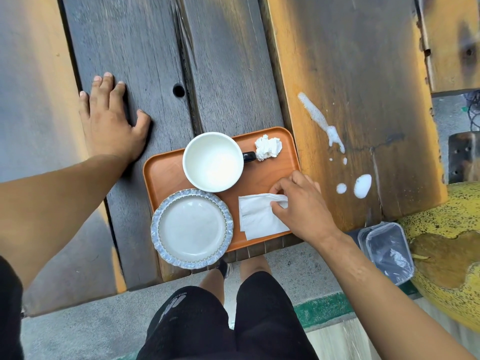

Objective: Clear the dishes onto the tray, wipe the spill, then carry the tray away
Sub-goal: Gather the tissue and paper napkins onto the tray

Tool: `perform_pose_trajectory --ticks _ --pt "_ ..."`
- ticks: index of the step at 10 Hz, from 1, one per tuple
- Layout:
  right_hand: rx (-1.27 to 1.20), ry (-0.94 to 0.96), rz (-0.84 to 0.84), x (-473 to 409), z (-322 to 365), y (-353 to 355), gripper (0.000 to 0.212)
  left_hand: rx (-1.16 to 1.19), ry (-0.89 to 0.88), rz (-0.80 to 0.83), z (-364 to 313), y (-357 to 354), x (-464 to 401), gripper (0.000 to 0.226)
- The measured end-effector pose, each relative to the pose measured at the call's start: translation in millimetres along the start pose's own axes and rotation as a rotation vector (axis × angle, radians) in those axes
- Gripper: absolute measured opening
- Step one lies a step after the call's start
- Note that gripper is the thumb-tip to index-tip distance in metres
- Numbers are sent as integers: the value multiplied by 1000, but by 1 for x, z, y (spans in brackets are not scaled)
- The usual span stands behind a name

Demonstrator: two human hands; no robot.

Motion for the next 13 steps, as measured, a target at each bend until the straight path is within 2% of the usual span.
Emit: perform_pose_trajectory --ticks 2,3,5,8,10,11,12,13 --pt "-110 19 61 -3 -5 0 10 10 3 -10 0 1 0 66" --pt "-185 40 38 -4 -7 4 6 8 5 -4 0 0 0 67" --pt "-454 6 5 -3 -16 14 11 9 10 1 1 -1 0 67" --pt "-654 26 -50 -1 -16 27 14 10 6 -2 1 -1 0 66" --pt "-551 150 -315 9 -16 51 5 12 5 -11 0 0 0 66" --pt "-471 270 -267 10 -5 54 6 14 4 -13 0 1 0 66" --pt "-476 272 -212 9 -5 51 7 18 2 -13 -1 1 0 66" --pt "-578 172 -282 9 -24 56 9 14 3 -4 -1 1 0 66"
Point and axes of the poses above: each hand's wrist, its own x-axis away from the middle knuckle, its own y-axis out of the back of the hand, z = x × y, the point moved 9 cm from there along -x, towards the middle knuckle, and after that the axes turned 10 degrees about z, right-handed, at the moved point
